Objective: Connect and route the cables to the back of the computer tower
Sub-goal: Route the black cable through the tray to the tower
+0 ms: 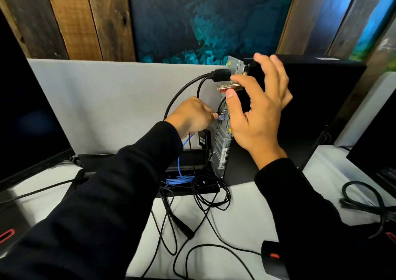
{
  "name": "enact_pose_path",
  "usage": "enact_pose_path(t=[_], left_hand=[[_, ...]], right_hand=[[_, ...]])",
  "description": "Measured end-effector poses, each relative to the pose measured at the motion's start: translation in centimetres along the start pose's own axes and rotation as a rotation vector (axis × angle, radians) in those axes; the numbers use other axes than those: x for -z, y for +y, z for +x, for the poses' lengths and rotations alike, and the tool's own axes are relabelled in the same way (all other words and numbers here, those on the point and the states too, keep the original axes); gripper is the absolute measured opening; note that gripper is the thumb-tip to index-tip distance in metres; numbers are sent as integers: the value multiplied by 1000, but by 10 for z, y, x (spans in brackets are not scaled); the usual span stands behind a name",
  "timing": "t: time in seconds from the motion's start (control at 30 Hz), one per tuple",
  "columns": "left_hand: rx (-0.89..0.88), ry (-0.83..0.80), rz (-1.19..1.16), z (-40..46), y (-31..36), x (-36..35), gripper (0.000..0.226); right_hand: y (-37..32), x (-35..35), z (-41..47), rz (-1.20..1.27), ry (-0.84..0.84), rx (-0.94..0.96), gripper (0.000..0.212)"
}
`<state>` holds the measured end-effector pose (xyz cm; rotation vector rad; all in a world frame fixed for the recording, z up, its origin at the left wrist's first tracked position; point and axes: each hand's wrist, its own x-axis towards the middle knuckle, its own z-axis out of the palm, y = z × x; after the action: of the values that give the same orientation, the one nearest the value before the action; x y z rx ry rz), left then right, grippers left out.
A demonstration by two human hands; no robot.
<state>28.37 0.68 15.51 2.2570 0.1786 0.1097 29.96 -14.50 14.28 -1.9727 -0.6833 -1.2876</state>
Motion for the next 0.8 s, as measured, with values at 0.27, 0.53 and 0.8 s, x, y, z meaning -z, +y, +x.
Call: enact_pose_path(t=[0.27,0.53,0.8], left_hand=[[148,-10,-72,5,17,-1,16],[-62,156,274,9,31,-22,22],[-340,429,211,-27,-19,-38,27]], right_hand=[[-4,-2,0,17,1,-25,22],[-5,3,-1,6,-42,-25,28],[6,20,-51,80,-105,-20,48]])
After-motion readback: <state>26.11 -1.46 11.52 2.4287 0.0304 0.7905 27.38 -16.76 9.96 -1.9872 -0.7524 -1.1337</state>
